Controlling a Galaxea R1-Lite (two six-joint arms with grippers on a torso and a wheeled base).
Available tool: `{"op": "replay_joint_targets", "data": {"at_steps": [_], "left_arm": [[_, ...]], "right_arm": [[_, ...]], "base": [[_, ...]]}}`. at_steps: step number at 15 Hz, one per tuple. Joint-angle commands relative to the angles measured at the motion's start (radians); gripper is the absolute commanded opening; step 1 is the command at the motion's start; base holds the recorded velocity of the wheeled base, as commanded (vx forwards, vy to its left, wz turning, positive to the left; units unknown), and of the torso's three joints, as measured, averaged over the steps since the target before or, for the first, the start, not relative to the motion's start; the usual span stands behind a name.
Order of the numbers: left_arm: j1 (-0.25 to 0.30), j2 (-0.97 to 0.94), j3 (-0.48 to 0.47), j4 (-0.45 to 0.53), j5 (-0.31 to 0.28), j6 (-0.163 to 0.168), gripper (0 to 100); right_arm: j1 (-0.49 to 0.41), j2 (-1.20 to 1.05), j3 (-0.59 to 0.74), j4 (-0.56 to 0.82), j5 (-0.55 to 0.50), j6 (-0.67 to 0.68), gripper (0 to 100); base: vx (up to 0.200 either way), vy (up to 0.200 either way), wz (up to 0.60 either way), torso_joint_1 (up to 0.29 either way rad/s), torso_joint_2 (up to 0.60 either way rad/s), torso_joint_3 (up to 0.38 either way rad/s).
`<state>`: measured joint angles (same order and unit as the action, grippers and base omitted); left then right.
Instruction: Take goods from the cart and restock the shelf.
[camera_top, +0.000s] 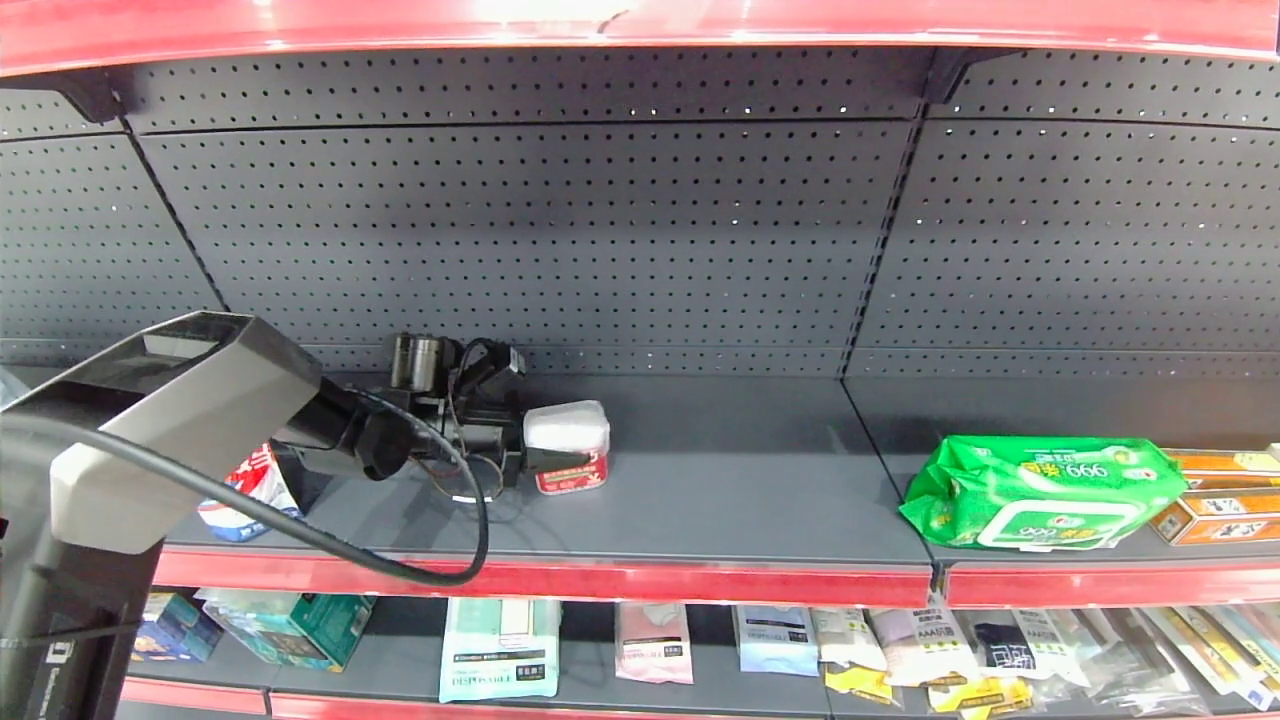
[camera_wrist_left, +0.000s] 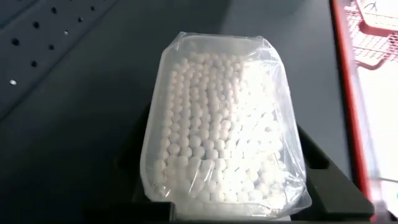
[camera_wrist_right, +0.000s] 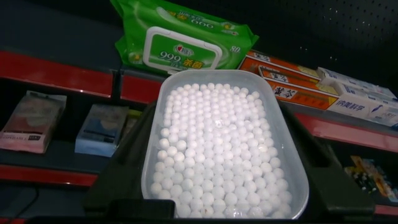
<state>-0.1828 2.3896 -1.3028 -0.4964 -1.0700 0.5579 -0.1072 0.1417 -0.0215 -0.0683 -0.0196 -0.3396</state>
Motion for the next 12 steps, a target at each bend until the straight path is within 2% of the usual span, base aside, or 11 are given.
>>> {"op": "replay_joint_targets", "data": {"at_steps": [1,4,6,9,12], "left_arm": [[0.016,-0.073,0.088,0.001,-0.004,0.005,0],[0.048,-0.115,0.166,0.001,-0.021,0.060,0],[0.083,-0.150,0.234,0.002,-0.041,0.119,0],[0.091,-0.219,0.347,0.002,-0.068,0.132,0],[0.091,-0.222,0.356,0.004,-0.076,0.151,0]], "right_arm": [[0.000,-0.001,0.002,-0.001,0.001,0.001,0],[0.000,-0.001,0.002,-0.001,0.001,0.002,0],[0.001,-0.001,0.002,-0.001,0.003,0.002,0],[0.003,-0.001,0.003,-0.001,0.003,0.005,0],[0.004,-0.001,0.003,-0.001,0.006,0.005,0]], "base": [[0.000,0.000,0.00,0.000,0.00,0.000],[0.000,0.000,0.00,0.000,0.00,0.000],[0.000,0.000,0.00,0.000,0.00,0.000],[0.000,0.000,0.00,0.000,0.00,0.000],[0.000,0.000,0.00,0.000,0.00,0.000]]}}
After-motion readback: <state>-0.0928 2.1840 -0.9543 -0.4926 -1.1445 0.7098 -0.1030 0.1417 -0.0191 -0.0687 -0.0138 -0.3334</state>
